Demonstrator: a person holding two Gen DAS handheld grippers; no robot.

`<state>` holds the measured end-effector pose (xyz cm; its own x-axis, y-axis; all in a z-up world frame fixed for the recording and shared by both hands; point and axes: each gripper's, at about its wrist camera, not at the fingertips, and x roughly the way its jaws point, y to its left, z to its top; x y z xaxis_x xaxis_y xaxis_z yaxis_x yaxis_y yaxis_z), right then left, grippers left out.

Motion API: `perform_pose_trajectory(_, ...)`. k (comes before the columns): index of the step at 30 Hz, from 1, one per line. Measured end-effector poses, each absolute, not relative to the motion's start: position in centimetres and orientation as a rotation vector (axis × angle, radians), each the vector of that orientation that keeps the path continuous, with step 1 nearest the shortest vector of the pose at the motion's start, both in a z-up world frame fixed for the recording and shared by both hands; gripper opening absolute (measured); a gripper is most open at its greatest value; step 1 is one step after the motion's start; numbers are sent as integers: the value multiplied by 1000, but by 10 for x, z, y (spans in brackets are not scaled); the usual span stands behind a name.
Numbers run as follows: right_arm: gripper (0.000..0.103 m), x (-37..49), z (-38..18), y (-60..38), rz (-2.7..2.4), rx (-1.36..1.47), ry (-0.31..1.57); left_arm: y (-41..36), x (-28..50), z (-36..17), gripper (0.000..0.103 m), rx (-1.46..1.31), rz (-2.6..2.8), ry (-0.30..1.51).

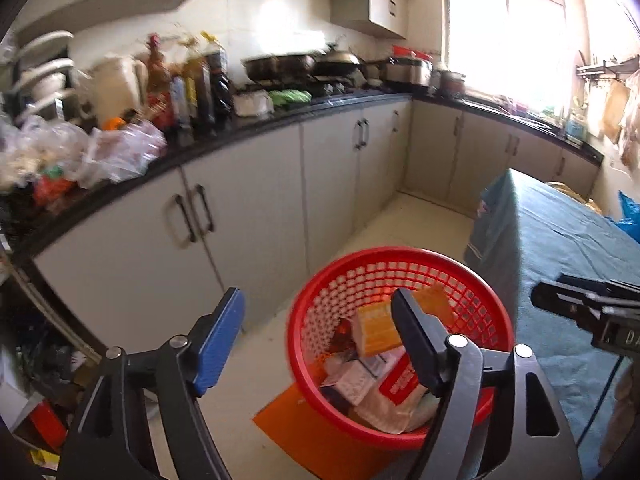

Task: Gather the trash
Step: 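Hold both items over the red basket and open both tools to drop them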

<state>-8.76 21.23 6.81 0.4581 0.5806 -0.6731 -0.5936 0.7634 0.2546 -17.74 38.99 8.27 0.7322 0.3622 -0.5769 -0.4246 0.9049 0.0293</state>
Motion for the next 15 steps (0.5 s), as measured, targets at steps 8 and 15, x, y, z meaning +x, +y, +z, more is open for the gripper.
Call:
perform_pose_trajectory(8, 72, -117, 62, 189, 663, -108, 836, 368, -232, 108, 97, -50, 569, 454)
perform_pose_trajectory(15, 74, -139, 63, 160, 644, -94, 820, 331, -258, 116, 100, 57, 702, 400)
